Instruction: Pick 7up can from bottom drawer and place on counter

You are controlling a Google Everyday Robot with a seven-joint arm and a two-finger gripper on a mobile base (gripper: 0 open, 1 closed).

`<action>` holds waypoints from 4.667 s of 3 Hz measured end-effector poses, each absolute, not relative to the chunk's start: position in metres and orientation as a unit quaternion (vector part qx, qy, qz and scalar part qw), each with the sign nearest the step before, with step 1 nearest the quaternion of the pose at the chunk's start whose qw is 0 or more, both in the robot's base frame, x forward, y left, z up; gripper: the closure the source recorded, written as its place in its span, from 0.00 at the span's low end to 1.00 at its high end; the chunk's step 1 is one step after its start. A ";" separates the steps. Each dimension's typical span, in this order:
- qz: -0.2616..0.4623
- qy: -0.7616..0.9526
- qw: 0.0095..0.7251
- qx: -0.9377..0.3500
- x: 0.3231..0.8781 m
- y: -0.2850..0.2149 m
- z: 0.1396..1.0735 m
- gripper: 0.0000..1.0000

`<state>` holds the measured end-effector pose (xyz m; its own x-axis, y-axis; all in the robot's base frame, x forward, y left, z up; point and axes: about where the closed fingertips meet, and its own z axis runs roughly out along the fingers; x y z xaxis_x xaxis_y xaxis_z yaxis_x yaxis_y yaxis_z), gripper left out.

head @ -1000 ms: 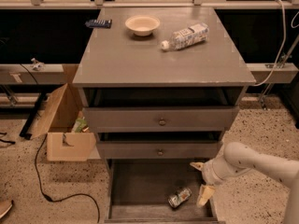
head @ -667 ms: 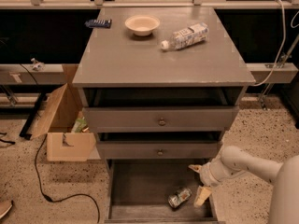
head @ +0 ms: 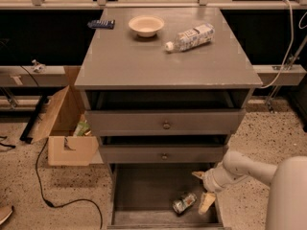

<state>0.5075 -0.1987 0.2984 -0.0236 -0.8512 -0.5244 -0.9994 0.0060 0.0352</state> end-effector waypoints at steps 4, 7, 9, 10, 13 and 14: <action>0.189 0.638 0.180 -0.725 0.530 -0.191 0.175 0.00; 0.183 0.647 0.145 -0.726 0.531 -0.177 0.119 0.50; 0.188 0.650 0.199 -0.709 0.528 -0.198 0.178 0.96; 0.163 0.669 0.224 -0.690 0.530 -0.251 0.253 1.00; 0.115 0.686 0.258 -0.671 0.499 -0.283 0.405 1.00; 0.090 0.685 0.263 -0.673 0.490 -0.301 0.485 1.00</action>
Offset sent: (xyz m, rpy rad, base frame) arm 0.0245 0.0063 -0.1021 0.0116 -0.0614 0.1550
